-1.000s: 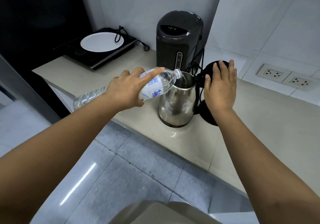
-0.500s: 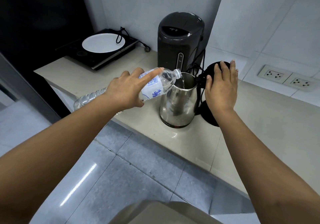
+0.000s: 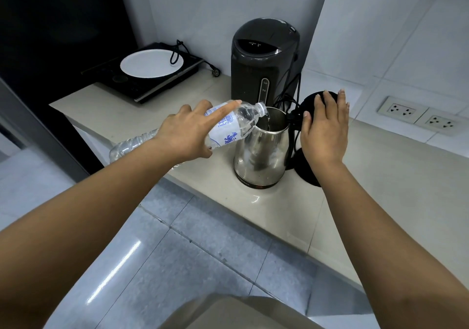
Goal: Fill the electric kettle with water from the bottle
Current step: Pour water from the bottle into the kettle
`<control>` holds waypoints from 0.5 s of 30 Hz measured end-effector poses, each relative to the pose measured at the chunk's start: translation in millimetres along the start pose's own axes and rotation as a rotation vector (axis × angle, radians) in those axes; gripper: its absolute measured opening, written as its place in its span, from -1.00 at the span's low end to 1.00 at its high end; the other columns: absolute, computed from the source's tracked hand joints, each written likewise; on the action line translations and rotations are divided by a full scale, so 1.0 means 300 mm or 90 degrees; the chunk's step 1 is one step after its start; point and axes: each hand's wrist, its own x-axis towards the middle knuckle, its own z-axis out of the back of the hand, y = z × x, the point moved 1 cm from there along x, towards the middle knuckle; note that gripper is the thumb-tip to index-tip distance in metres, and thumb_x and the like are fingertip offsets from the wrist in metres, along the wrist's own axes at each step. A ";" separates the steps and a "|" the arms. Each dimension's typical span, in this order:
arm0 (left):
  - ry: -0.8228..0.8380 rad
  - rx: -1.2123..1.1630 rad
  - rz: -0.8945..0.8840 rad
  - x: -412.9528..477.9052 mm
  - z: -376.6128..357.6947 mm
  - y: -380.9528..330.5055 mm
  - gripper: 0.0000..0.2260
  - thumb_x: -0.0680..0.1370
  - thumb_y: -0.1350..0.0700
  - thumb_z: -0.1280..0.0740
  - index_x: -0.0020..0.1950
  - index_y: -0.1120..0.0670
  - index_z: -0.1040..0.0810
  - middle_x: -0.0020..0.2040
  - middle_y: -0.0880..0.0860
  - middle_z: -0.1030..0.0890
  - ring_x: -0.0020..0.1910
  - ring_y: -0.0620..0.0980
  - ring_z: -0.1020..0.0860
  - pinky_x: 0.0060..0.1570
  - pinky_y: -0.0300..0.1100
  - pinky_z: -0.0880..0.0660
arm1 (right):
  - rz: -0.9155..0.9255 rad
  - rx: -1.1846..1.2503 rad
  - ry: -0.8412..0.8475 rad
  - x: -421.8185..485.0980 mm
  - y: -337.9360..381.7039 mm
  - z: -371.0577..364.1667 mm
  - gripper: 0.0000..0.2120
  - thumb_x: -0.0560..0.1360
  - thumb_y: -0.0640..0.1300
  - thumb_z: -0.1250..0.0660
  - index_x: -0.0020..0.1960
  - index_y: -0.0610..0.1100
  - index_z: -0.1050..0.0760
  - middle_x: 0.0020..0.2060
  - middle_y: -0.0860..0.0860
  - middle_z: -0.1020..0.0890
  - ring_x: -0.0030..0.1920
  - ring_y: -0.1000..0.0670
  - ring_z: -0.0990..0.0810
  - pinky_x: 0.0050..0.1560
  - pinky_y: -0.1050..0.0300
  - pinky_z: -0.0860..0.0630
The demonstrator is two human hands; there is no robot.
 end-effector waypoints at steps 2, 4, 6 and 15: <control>0.000 0.001 0.000 0.000 0.001 -0.001 0.06 0.35 -0.05 -0.53 0.49 -0.38 0.25 0.35 0.03 -0.32 0.16 0.18 -0.42 -0.06 0.07 -0.50 | 0.000 0.001 -0.001 0.000 0.000 0.001 -0.53 0.64 -0.03 -0.05 0.44 -0.26 -0.33 0.46 -0.14 -0.33 0.55 -0.16 -0.07 0.56 -0.07 0.02; 0.002 0.002 0.000 0.000 0.002 -0.002 0.06 0.35 -0.05 -0.53 0.49 -0.38 0.25 0.35 0.03 -0.32 0.16 0.18 -0.42 -0.06 0.07 -0.50 | -0.001 -0.001 -0.001 0.002 0.000 0.000 -0.53 0.64 -0.03 -0.05 0.44 -0.26 -0.33 0.46 -0.14 -0.33 0.55 -0.16 -0.06 0.56 -0.07 0.02; 0.002 0.003 0.000 0.000 0.003 -0.001 0.06 0.35 -0.05 -0.52 0.49 -0.38 0.25 0.34 0.03 -0.32 0.15 0.18 -0.43 -0.07 0.06 -0.50 | -0.002 0.000 -0.003 0.002 -0.002 -0.002 -0.53 0.64 -0.03 -0.04 0.44 -0.26 -0.33 0.46 -0.14 -0.33 0.55 -0.16 -0.06 0.56 -0.07 0.02; 0.000 0.000 -0.001 -0.001 0.002 -0.006 0.06 0.35 -0.04 -0.53 0.49 -0.39 0.25 0.33 0.02 -0.33 0.13 0.17 -0.43 -0.06 0.06 -0.49 | 0.000 -0.001 -0.007 -0.001 0.000 -0.001 -0.53 0.63 -0.04 -0.05 0.44 -0.26 -0.34 0.46 -0.14 -0.34 0.55 -0.16 -0.08 0.56 -0.06 0.02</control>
